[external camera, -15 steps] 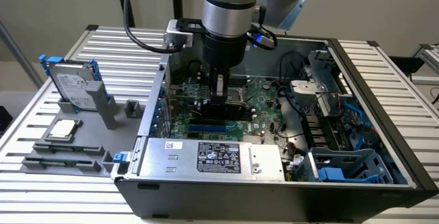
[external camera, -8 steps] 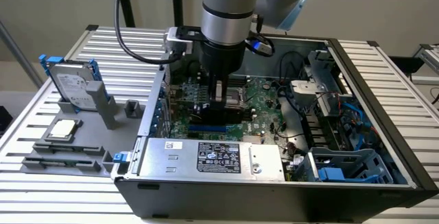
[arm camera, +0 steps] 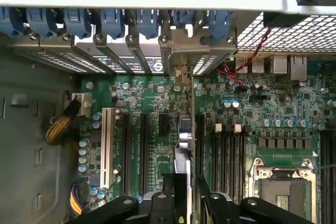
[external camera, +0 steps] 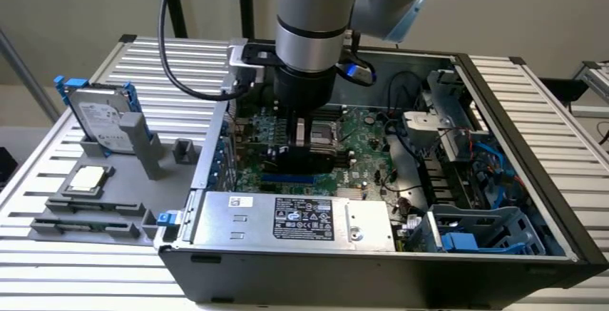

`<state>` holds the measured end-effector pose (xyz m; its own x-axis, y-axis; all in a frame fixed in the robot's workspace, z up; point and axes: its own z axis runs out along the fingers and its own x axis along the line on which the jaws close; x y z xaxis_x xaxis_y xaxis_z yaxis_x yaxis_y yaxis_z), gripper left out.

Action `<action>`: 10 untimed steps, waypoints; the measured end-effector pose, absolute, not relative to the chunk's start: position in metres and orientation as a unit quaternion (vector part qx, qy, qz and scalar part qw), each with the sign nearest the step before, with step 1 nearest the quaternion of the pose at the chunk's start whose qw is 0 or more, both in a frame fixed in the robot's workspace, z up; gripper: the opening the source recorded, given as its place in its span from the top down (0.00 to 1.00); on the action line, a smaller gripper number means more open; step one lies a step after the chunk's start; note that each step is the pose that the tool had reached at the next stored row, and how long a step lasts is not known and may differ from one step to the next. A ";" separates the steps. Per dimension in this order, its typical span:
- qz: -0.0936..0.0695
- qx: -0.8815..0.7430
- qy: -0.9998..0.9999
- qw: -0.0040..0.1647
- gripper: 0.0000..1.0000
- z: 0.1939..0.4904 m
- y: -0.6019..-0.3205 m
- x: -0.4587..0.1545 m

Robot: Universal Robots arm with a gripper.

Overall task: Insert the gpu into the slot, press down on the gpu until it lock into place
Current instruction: 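Insert the gpu into the slot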

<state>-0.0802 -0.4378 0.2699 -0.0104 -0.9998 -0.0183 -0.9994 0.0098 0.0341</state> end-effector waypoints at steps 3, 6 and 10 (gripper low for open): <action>-0.020 0.703 -0.710 0.004 0.73 0.269 -0.439 -0.080; -0.020 0.704 -0.710 0.004 0.73 0.269 -0.439 -0.080; -0.020 0.704 -0.710 0.004 0.73 0.269 -0.441 -0.080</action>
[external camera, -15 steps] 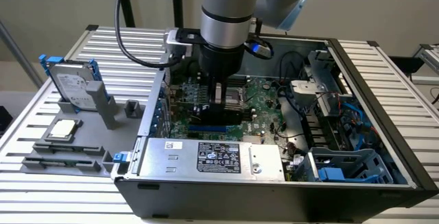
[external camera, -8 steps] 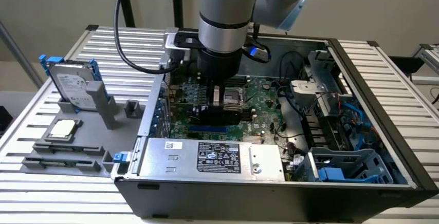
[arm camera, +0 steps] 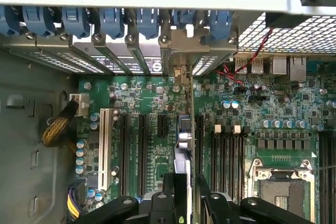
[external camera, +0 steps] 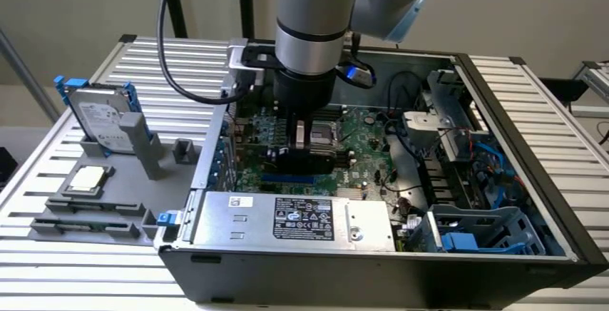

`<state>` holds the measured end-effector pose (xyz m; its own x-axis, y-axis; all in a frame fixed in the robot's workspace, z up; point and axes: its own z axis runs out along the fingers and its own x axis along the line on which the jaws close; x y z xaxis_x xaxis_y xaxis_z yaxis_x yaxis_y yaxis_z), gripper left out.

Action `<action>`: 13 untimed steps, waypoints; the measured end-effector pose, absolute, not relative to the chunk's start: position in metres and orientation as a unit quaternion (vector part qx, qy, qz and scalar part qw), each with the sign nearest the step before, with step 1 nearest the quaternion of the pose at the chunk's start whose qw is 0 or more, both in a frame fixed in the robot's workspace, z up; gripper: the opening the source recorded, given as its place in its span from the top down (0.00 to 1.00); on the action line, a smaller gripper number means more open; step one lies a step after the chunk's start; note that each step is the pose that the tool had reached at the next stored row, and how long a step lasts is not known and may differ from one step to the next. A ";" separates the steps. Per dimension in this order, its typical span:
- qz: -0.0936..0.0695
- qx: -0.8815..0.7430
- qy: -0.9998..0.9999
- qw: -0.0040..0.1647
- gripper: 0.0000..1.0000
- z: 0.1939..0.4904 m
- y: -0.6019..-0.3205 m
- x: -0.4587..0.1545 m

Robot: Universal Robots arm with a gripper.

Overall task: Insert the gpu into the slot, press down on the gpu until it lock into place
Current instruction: 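Insert the gpu into the slot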

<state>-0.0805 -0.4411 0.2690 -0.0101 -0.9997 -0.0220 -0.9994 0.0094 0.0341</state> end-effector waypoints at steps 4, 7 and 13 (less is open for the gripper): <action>-0.020 0.704 -0.710 0.004 0.73 0.269 -0.445 -0.080; -0.020 0.704 -0.710 0.004 0.73 0.269 -0.446 -0.080; -0.020 0.704 -0.710 0.005 0.73 0.268 -0.446 -0.081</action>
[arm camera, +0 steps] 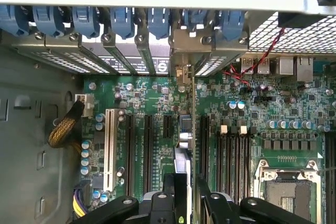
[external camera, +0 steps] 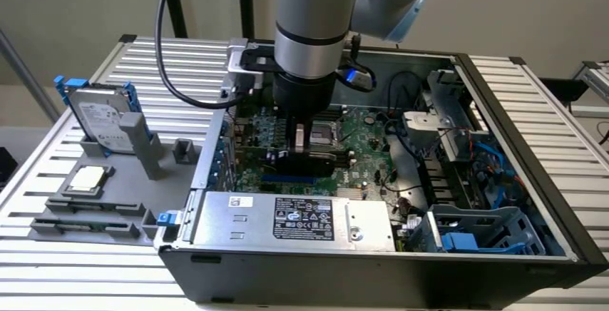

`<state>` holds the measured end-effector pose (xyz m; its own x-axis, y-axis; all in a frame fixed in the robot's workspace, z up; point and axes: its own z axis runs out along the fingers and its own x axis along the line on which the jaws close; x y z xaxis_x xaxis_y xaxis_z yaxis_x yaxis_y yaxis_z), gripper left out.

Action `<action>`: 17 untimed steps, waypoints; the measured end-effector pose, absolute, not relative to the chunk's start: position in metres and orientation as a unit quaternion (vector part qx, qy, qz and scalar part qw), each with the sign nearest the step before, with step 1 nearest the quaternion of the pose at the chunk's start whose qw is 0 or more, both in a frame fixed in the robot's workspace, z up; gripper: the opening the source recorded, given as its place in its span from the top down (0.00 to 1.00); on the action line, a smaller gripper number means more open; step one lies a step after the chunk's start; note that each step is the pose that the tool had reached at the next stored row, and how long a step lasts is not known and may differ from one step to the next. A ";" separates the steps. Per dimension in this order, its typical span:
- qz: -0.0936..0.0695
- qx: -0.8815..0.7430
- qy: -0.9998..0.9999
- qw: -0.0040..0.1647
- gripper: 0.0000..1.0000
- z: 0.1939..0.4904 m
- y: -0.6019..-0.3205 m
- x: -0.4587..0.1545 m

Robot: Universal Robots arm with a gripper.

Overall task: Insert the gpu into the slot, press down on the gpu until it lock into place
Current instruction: 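Insert the gpu into the slot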

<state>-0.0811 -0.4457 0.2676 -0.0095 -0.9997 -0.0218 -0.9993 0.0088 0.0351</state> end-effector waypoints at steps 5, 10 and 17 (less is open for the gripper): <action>-0.020 0.704 -0.710 0.005 0.73 0.266 -0.446 -0.082; -0.020 0.698 -0.715 0.005 0.73 0.265 -0.446 -0.082; -0.020 0.695 -0.719 0.005 0.73 0.263 -0.446 -0.083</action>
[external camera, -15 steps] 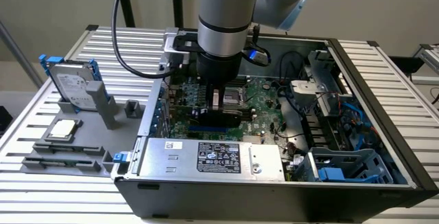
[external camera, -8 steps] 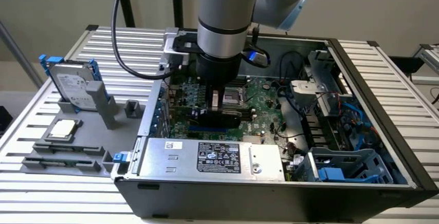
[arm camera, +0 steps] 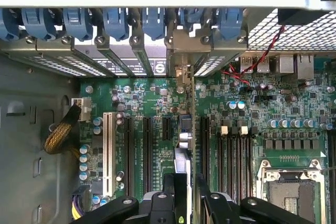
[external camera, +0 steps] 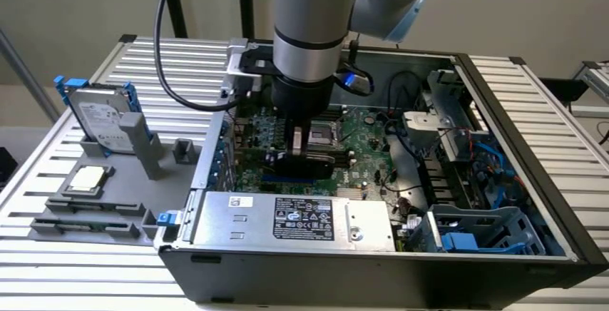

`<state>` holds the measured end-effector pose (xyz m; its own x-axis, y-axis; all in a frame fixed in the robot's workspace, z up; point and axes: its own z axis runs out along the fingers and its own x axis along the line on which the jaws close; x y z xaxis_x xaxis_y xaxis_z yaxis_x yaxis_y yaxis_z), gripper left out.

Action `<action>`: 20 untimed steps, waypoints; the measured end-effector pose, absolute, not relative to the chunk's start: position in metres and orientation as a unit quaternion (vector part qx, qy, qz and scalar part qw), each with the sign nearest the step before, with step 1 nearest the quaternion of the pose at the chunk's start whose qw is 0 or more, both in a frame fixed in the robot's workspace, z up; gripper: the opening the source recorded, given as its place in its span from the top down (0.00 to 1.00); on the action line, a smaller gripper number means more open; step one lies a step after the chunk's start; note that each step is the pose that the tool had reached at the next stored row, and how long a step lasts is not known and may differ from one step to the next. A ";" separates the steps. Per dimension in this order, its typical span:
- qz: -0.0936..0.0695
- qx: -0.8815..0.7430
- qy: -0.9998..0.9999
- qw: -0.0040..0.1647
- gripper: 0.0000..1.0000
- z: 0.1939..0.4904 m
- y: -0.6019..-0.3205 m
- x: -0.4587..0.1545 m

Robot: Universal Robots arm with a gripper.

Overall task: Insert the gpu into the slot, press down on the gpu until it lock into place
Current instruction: 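Insert the gpu into the slot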

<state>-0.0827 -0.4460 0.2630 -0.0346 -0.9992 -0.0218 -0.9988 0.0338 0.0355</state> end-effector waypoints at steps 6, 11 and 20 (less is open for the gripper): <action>-0.021 0.695 -0.719 0.005 0.73 0.261 -0.446 -0.084; -0.022 0.695 -0.719 0.006 0.73 0.261 -0.446 -0.084; -0.024 0.695 -0.719 0.009 0.73 0.261 -0.446 -0.084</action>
<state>-0.0836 -0.4460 0.2613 -0.0340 -0.9992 -0.0214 -0.9983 0.0330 0.0470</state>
